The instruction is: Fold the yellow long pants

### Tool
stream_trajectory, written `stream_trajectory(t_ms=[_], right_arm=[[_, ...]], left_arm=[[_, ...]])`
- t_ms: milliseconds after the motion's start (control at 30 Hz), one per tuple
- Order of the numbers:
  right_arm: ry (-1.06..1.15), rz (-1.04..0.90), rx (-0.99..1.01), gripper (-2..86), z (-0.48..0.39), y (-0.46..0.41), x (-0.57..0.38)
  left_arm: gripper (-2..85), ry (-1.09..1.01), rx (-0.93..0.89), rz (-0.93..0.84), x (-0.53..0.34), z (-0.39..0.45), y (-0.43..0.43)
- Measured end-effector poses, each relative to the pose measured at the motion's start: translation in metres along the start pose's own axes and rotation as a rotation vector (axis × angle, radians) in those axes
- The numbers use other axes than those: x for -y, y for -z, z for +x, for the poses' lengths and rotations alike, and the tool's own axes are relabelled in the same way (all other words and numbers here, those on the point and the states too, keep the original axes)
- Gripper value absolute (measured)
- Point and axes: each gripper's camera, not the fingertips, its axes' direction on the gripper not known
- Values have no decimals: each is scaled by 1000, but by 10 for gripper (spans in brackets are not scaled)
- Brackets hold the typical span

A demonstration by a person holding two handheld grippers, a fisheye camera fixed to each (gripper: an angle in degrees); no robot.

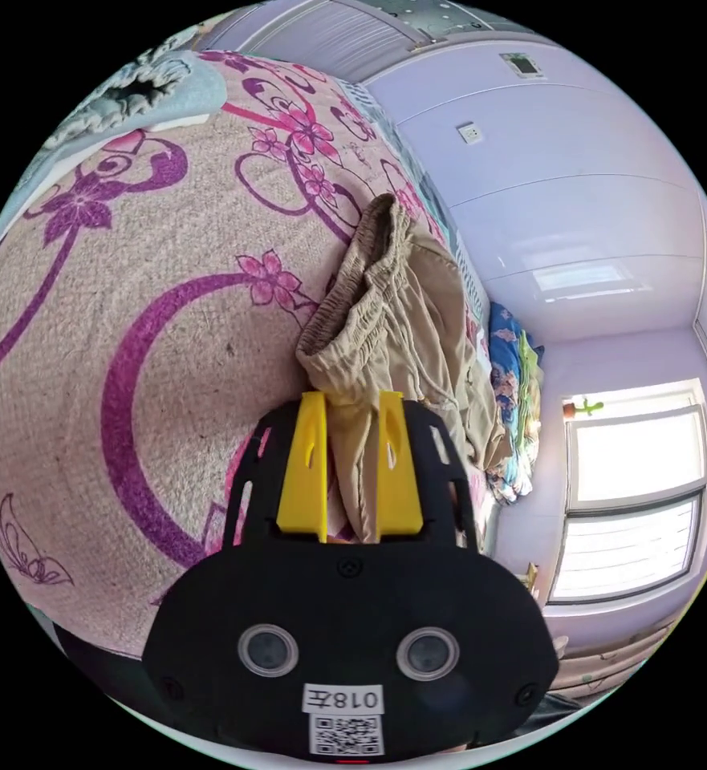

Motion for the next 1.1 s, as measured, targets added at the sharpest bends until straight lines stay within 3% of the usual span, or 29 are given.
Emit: stream_trajectory(t_ms=[133,400,633,967,1100], right_arm=[[-16,4,-5,1,7,1,0],[-101,-83,-77,59,40,-25,15],[-229,-134,-86,92,79,-46,32],[-286,-141,61,111,96,-51,54],[-318,-49,171,107,102,-37,56]], left_arm=[[28,29,-127,98,-15,-13,22],[23,-67,-38,265,-106,-58,155],[34,8,-13,162,-142,-113,180],[39,51,-61,177,-147,-132,194],[40,43,-76,181,-149,-136,204]])
